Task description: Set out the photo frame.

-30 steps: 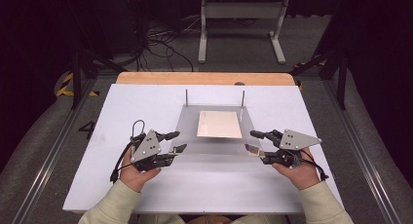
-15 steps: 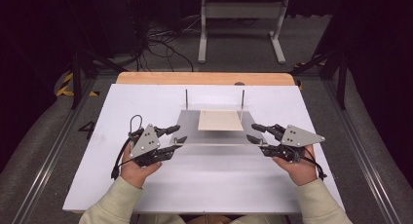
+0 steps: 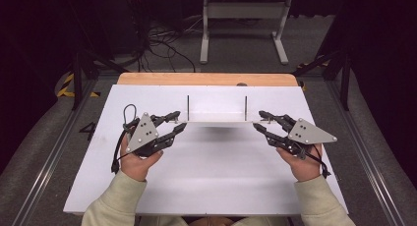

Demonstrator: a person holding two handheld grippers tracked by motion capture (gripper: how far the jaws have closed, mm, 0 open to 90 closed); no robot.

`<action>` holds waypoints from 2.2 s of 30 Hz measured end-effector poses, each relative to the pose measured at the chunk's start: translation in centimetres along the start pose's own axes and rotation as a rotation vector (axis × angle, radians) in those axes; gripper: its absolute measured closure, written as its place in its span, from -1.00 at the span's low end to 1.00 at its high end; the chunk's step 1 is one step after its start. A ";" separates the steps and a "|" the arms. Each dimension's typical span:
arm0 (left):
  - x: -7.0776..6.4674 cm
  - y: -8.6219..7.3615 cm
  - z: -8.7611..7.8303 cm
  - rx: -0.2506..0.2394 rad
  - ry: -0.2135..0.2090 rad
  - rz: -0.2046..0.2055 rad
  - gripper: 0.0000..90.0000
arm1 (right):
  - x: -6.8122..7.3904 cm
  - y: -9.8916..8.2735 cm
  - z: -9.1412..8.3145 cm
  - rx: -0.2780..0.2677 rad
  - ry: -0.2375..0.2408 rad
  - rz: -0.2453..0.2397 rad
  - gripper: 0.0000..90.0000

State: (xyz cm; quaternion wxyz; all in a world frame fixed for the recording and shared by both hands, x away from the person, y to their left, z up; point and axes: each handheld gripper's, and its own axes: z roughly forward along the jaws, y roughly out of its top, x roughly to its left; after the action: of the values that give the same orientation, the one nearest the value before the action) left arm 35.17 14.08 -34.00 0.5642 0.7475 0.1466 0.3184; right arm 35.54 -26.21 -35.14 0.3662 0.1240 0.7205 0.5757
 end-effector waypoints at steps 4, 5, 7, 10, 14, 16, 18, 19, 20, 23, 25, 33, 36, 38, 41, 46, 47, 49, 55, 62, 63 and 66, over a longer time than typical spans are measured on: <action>0.1 0.8 -0.5 -0.017 0.035 0.018 0.41 | 0.6 1.2 -0.1 0.006 -0.047 -0.062 0.42; 0.1 1.0 -0.6 -0.025 0.040 0.023 0.42 | 0.7 1.5 -0.1 0.001 -0.052 -0.064 0.42; 0.0 1.4 -0.9 -0.036 0.045 0.024 0.43 | 0.7 2.0 -0.3 -0.010 -0.058 -0.057 0.42; -0.2 2.0 -1.4 -0.047 0.048 0.016 0.44 | 0.8 2.6 -0.7 -0.024 -0.054 -0.033 0.42; -0.3 2.5 -2.0 -0.057 0.039 -0.006 0.44 | 1.1 3.4 -1.1 -0.029 -0.048 -0.024 0.42; -0.3 2.7 -2.2 -0.059 0.033 -0.013 0.44 | 1.2 3.9 -1.4 -0.032 -0.042 -0.016 0.42; -0.3 3.1 -2.6 -0.066 0.021 -0.036 0.44 | 1.3 4.3 -1.6 -0.039 -0.037 -0.008 0.42; -0.3 3.3 -2.7 -0.069 0.016 -0.043 0.44 | 1.4 4.5 -1.7 -0.041 -0.035 -0.006 0.41; -0.3 3.4 -2.9 -0.066 0.010 -0.057 0.44 | 1.5 4.7 -1.8 -0.047 -0.032 -0.001 0.41; -0.3 3.7 -3.3 -0.055 0.002 -0.068 0.44 | 1.6 5.1 -2.0 -0.055 -0.026 0.000 0.41; -0.3 3.9 -3.7 -0.052 -0.010 -0.083 0.44 | 1.9 5.6 -2.3 -0.068 -0.014 0.008 0.42; -0.4 4.5 -4.2 -0.037 -0.031 -0.119 0.44 | 2.0 6.1 -2.7 -0.074 0.007 0.048 0.43; -0.5 4.7 -4.3 -0.030 -0.035 -0.130 0.43 | 2.0 6.2 -2.7 -0.081 0.018 0.078 0.42; -0.5 4.7 -4.2 -0.029 -0.034 -0.129 0.44 | 1.8 6.1 -2.7 -0.081 0.019 0.089 0.41; -0.6 4.6 -4.0 -0.042 -0.032 -0.124 0.44 | 1.5 5.8 -2.6 -0.089 0.017 0.101 0.39; -0.5 4.1 -3.2 -0.072 -0.031 -0.127 0.37 | 1.1 5.1 -2.3 -0.110 -0.001 0.127 0.34; -0.4 3.9 -3.1 -0.068 -0.023 -0.128 0.32 | 0.9 4.9 -2.2 -0.112 -0.008 0.136 0.34; -0.2 3.6 -2.8 -0.072 -0.018 -0.144 0.21 | 0.6 4.5 -2.1 -0.127 -0.014 0.149 0.35; 0.7 2.4 -2.6 -0.058 -0.003 -0.190 0.06 | 0.0 4.0 -1.3 -0.148 -0.013 0.162 0.29; 1.6 0.6 -2.4 -0.002 0.008 -0.253 -0.11 | -0.8 2.9 0.2 -0.124 -0.027 0.198 0.15; 1.7 0.2 -2.3 0.000 0.004 -0.272 -0.14 | -0.9 2.6 0.5 -0.114 -0.028 0.199 0.14; 1.8 -0.6 -2.1 0.036 0.010 -0.285 -0.17 | -1.3 1.9 1.3 -0.088 -0.027 0.206 0.13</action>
State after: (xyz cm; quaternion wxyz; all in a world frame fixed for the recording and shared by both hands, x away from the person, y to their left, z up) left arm 35.26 16.93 -33.62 0.5892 0.7277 0.2597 0.2361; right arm 36.87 -25.47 -33.01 0.3197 0.1887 0.6729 0.6399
